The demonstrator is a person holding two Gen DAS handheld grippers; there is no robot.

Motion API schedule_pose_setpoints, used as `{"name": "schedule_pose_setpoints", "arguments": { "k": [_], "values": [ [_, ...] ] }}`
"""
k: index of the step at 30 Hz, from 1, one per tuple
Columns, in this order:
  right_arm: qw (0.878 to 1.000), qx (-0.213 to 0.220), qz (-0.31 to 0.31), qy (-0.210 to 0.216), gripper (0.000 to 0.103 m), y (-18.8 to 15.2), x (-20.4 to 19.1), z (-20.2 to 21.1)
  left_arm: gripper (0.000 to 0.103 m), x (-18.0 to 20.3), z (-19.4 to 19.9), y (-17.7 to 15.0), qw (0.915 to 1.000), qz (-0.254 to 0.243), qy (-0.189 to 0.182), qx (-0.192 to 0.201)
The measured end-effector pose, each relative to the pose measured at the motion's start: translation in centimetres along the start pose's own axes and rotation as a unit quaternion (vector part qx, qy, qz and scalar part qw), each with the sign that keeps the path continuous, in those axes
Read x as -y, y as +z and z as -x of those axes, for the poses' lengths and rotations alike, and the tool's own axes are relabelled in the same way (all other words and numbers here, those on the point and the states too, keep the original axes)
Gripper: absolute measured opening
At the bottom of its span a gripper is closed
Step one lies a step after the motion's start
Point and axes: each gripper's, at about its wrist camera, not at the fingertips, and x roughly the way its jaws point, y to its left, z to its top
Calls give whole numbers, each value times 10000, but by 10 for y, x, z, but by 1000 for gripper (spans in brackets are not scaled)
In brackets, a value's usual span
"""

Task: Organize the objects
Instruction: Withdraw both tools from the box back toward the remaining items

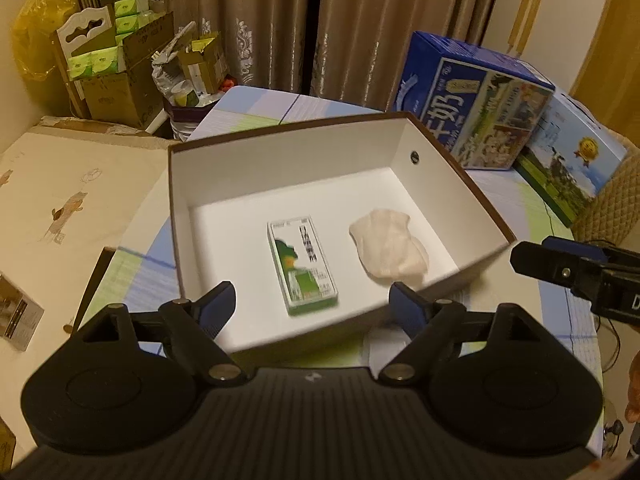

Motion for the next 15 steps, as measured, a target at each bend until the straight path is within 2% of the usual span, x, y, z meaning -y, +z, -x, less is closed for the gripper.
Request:
{"name": "schedule_pose_setpoints", "arguments": {
  "k": [4, 15],
  "values": [
    [9999, -22, 120, -98, 65, -16, -6, 19, 82, 4, 17, -23, 10000, -34, -63, -50],
    [9996, -125, -225, -100, 65, -64, -7, 62, 82, 21, 42, -81, 9990, -233, -130, -362]
  ]
}}
